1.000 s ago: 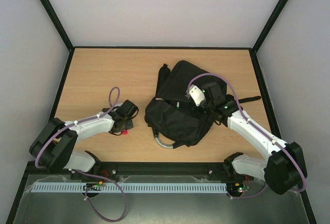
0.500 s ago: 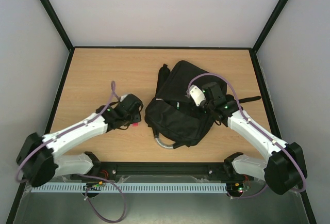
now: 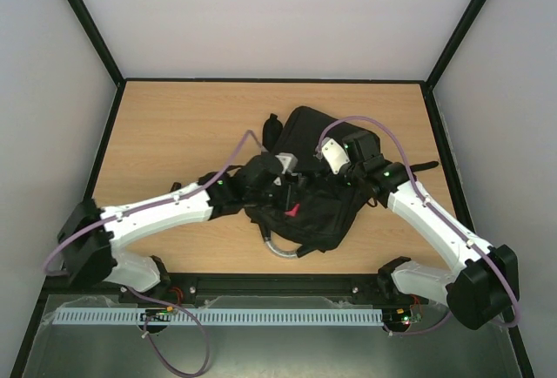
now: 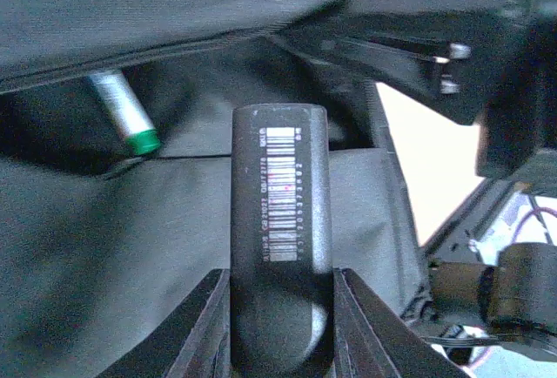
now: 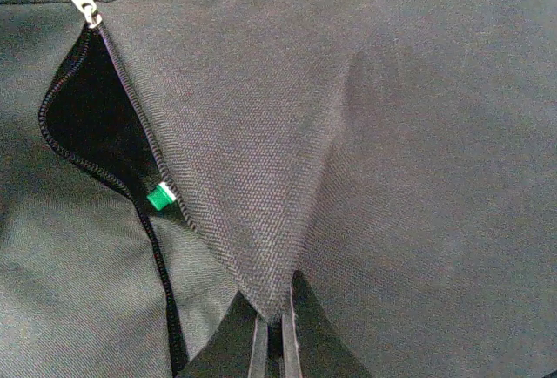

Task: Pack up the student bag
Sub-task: Pick up the personal item from the center of the board, then place the personal item in the student bag.

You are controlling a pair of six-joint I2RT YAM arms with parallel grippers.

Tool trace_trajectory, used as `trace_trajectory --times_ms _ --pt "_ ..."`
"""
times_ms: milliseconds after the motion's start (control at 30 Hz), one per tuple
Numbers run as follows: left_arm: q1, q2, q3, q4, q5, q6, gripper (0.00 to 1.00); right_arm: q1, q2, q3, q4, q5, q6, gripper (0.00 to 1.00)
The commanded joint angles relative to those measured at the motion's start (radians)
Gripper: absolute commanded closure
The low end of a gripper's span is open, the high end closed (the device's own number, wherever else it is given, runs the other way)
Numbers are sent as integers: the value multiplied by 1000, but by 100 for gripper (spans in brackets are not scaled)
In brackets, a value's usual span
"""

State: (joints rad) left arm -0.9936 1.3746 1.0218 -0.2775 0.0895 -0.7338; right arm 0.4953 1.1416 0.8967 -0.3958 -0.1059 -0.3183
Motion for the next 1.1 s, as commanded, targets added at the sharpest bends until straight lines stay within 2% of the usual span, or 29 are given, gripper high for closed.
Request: trace_trajectory --times_ms 0,133,367,667,867,1067 --pt "-34 131 99 76 84 26 96 0 -19 25 67 -46 33 99" --pt "-35 229 148 71 62 -14 97 -1 -28 -42 115 -22 25 99" --pt "-24 391 269 0 -7 -75 98 -1 -66 -80 126 -72 30 99" --pt "46 449 347 -62 -175 -256 98 -1 -95 -100 124 -72 26 99" --pt "50 432 342 -69 -129 -279 75 -3 -96 -105 126 -74 22 99" --pt "11 331 261 -72 -144 -249 52 -3 -88 -108 126 -77 19 99"
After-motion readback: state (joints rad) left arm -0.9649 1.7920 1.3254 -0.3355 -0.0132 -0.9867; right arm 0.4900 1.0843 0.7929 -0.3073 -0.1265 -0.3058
